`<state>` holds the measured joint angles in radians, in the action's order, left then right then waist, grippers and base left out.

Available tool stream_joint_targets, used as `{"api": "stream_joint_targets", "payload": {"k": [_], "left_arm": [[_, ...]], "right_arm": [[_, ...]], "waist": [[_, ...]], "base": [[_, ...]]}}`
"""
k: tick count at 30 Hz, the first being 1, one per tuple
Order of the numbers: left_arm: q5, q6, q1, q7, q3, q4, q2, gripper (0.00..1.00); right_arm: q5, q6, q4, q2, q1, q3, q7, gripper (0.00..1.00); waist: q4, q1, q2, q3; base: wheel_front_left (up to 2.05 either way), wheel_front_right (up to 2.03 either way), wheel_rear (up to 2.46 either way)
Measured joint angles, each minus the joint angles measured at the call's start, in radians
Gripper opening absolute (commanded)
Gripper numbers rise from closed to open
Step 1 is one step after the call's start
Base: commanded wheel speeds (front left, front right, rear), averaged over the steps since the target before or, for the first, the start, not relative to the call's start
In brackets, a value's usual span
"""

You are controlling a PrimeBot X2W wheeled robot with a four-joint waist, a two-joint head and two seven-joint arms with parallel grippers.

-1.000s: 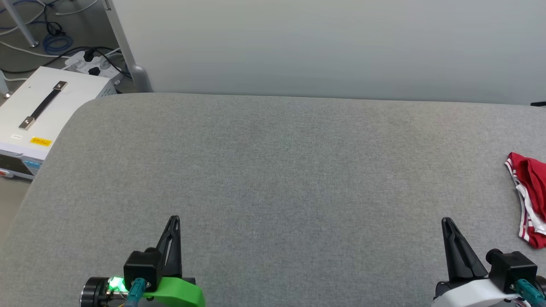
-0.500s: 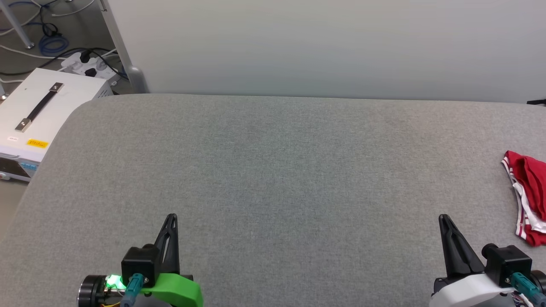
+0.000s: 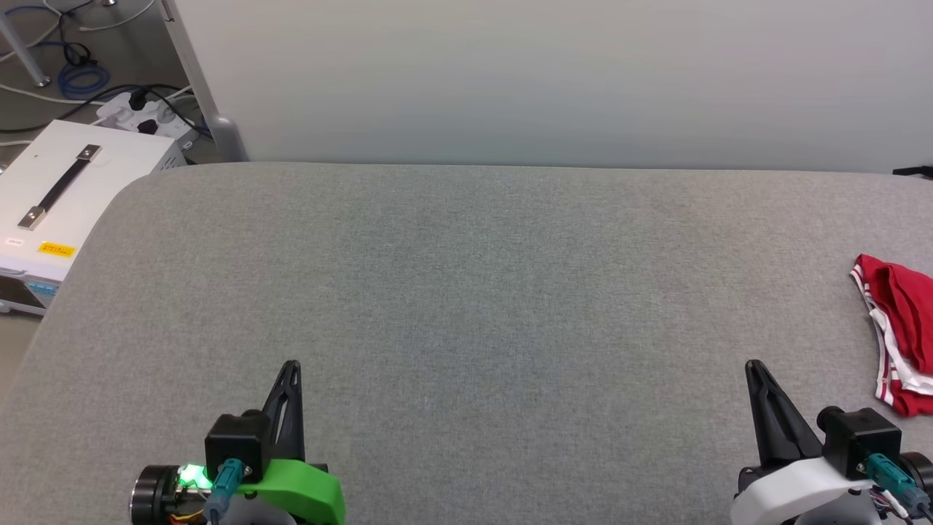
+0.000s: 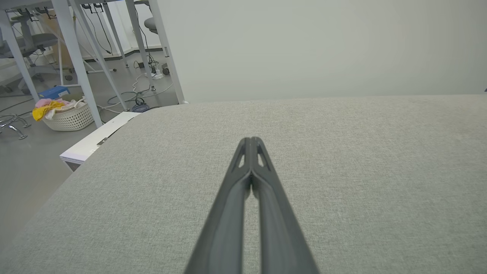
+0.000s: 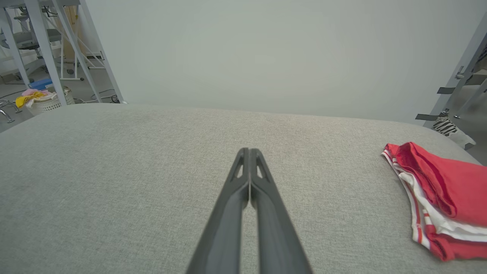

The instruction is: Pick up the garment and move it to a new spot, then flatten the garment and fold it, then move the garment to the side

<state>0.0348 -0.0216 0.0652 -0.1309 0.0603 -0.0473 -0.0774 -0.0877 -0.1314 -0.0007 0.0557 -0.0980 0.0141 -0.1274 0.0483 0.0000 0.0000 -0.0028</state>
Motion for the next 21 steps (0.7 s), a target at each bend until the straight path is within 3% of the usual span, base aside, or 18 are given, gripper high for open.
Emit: {"api": "stream_joint_targets", "payload": {"k": [21], "left_arm": [[-0.009, 0.006, -0.019, 0.053, -0.023, 0.018, 0.009, 0.0]], "right_arm": [[0.033, 0.0, 0.0, -0.002, 0.03, -0.005, 0.047, 0.0]], "waist": [[-0.02, 0.0, 0.0, 0.001]], "base": [[0.0, 0.0, 0.0]]}}
